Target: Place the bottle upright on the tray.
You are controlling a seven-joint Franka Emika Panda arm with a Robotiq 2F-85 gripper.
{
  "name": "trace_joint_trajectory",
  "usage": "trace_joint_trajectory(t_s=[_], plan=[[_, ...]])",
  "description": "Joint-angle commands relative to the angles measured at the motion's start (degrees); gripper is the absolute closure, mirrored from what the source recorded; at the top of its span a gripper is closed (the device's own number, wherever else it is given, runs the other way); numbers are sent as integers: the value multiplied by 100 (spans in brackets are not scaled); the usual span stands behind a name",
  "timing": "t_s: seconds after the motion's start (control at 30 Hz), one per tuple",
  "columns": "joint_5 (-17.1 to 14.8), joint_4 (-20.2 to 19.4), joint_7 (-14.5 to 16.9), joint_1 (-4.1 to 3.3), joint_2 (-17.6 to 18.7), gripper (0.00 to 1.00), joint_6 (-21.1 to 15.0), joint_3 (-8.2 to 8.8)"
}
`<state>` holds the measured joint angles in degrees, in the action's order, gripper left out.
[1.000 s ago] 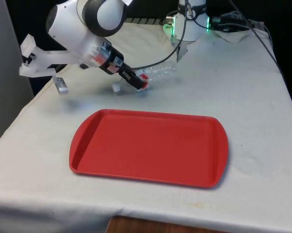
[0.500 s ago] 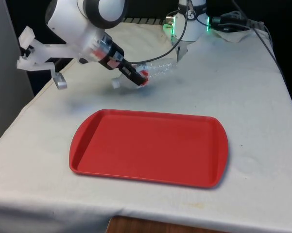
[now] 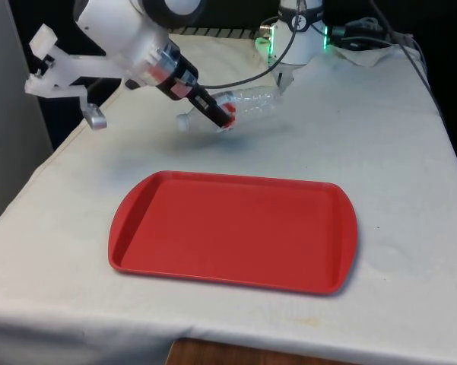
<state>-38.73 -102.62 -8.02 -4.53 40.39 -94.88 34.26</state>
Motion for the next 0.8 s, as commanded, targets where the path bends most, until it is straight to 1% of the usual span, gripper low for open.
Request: trace_joint_trajectory(t_s=[0.0, 0.17, 0.2, 0.23, 0.27, 0.3, 0.37, 0.4, 0.5, 0.53, 0.57, 0.6, 0.77], plan=[[6, -74, -40, -74, -74, 100, -126, 34], [23, -120, -120, -149, -183, 100, -258, 29], [17, -57, -86, -80, -120, 100, -138, -6], [23, -132, -132, -160, -201, 100, -281, 29], [29, -143, -143, -172, -218, 100, -304, 29], [34, -160, -166, -201, -258, 100, -344, 29], [40, -172, -172, -212, -275, 100, -367, 29], [52, -183, -195, -235, -315, 100, -413, 29], [69, -201, -229, -264, -355, 100, -458, 29], [57, -132, -201, -201, -298, 100, -344, -6], [74, -201, -241, -275, -372, 100, -476, 29], [80, -212, -258, -298, -401, 100, -510, 29], [109, -235, -304, -338, -476, 100, -602, 29]])
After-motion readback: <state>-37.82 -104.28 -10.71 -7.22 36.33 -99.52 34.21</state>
